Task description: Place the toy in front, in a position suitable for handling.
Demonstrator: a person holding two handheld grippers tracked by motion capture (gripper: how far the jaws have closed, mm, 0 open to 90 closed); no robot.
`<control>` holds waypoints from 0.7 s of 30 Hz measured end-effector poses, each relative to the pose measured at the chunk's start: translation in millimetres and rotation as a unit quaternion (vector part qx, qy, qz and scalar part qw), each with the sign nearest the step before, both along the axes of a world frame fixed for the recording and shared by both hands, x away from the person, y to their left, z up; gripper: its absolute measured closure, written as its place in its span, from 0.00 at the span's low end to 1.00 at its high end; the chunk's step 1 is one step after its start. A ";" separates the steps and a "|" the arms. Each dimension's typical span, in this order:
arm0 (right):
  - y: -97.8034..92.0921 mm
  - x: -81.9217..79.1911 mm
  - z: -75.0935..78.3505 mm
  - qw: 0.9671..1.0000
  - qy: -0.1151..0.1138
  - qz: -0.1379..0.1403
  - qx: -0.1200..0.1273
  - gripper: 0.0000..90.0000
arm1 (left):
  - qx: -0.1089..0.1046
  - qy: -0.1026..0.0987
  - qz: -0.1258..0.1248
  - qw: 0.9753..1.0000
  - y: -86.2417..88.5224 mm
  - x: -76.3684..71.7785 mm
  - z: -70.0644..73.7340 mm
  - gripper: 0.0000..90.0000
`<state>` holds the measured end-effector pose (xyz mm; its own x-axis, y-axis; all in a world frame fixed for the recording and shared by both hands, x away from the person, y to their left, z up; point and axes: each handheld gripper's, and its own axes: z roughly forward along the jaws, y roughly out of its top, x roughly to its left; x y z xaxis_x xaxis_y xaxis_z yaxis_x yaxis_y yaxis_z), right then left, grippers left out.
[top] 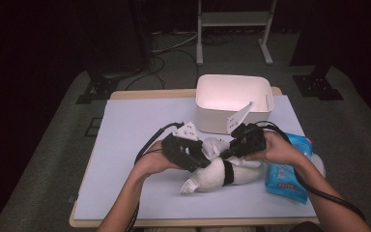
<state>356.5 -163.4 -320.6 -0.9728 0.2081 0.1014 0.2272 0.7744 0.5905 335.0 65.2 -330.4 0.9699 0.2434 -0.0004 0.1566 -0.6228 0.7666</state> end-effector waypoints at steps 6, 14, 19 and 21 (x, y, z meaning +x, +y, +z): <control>1.2 -0.2 -1.2 1.000 0.003 0.004 -0.002 0.92 | -0.021 -0.014 -0.005 1.000 1.8 -2.7 14.2 0.38; 3.2 -1.9 -2.0 1.000 0.002 0.008 -0.002 0.92 | -0.014 -0.022 -0.014 1.000 -10.2 -0.6 15.9 0.64; 3.0 -3.1 -1.7 1.000 -0.001 0.010 -0.005 0.91 | 0.002 -0.013 -0.030 0.999 -20.4 -2.2 2.0 0.85; 1.1 -3.3 -1.9 1.000 -0.001 0.012 -0.006 0.91 | 0.002 -0.009 -0.027 1.000 -20.7 -2.3 0.8 0.86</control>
<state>353.2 -162.3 -322.5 -0.9778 0.1859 0.0962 0.2068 0.7865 0.5819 332.7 44.5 -329.6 0.9813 0.1916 0.0174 0.1100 -0.6332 0.7661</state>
